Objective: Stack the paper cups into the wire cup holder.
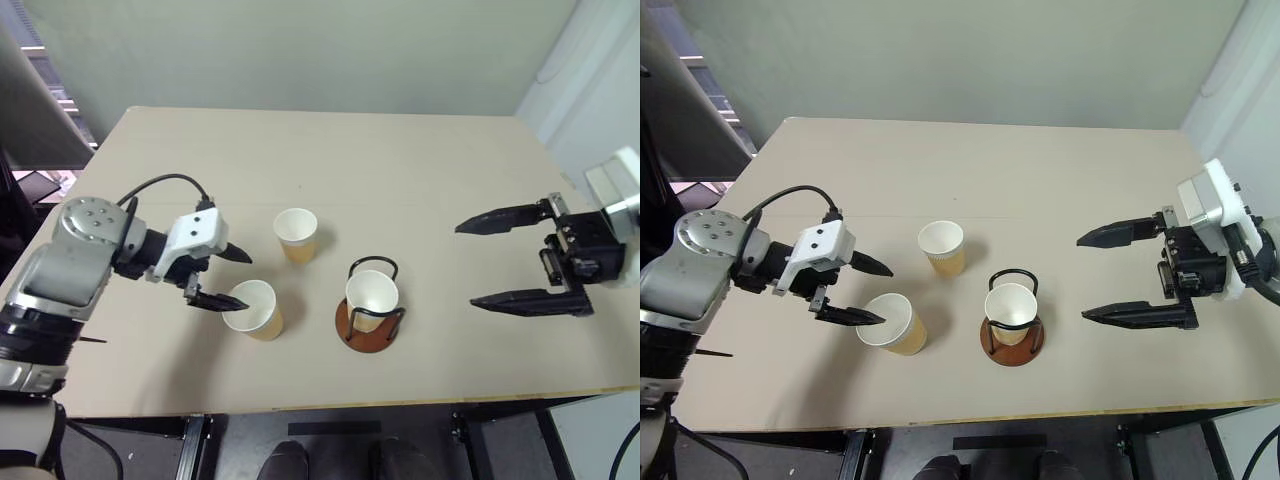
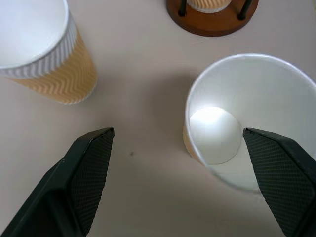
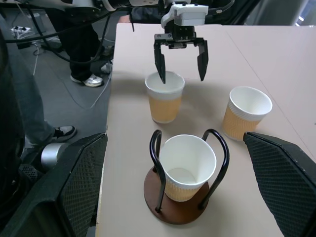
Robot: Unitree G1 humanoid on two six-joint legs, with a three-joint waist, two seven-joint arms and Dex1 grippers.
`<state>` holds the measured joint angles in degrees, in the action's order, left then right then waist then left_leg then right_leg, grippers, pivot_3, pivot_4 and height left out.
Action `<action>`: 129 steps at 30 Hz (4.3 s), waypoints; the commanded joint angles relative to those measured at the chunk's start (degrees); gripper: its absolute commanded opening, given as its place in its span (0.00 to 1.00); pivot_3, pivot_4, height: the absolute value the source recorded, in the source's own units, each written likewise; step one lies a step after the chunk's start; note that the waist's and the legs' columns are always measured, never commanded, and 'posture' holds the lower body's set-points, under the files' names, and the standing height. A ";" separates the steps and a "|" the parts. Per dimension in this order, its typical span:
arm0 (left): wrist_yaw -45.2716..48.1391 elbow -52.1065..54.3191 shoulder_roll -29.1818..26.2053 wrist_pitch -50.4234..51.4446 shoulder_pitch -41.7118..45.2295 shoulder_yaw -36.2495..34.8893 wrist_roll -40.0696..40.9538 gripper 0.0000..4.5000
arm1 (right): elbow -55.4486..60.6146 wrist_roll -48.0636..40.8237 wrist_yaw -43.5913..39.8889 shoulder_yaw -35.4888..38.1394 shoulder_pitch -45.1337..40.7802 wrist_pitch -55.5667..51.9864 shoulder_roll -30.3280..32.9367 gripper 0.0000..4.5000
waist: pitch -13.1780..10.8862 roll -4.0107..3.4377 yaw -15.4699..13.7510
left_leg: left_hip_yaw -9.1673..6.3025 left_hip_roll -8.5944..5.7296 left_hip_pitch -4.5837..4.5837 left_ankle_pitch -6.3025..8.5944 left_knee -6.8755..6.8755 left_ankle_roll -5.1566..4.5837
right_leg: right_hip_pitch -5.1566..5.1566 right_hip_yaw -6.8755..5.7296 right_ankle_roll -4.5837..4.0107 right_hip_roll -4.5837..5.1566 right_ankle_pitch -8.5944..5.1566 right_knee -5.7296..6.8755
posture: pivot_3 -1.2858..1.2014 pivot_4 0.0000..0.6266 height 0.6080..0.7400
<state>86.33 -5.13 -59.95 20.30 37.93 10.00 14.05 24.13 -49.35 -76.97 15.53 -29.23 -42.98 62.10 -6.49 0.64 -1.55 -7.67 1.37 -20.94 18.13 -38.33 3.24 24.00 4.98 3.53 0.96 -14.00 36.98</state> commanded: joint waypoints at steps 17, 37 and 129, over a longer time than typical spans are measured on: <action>2.44 0.71 0.81 0.32 2.08 -0.27 -1.16 0.01 | 1.09 0.00 1.67 1.45 0.84 3.22 1.55 1.00 | 0.00 0.00 -0.02 | 0.00 0.00 0.00 0.00 -0.04 0.00 | -0.01 0.00 0.05 -0.01 0.03 0.01 | 0.52 0.24 1.00; 6.17 -4.90 8.94 1.47 28.01 2.69 20.36 0.01 | -2.08 -1.70 -0.13 7.22 2.36 2.72 5.59 1.00 | 0.00 0.02 -0.72 | 0.07 -0.15 -0.12 0.04 -0.25 -0.07 | -0.06 -0.03 0.14 0.09 0.07 -0.03 | 0.52 0.24 1.00; -16.24 -70.13 35.08 -28.65 45.26 10.80 -25.19 0.86 | 9.98 -20.91 17.38 40.07 26.61 -8.15 4.59 1.00 | -0.04 -0.09 -2.69 | 0.39 -1.26 -0.96 0.46 -1.78 -0.97 | -0.18 -0.03 1.58 0.39 0.00 -0.20 | 0.52 0.24 1.00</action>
<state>70.76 -75.56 -24.90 -8.41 82.16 22.62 -10.82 33.84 -69.59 -60.01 52.79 -2.64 -51.10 66.45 -6.53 0.55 -4.25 -7.26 0.06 -21.91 18.59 -40.11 2.28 23.82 4.95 5.11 1.34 -14.00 36.77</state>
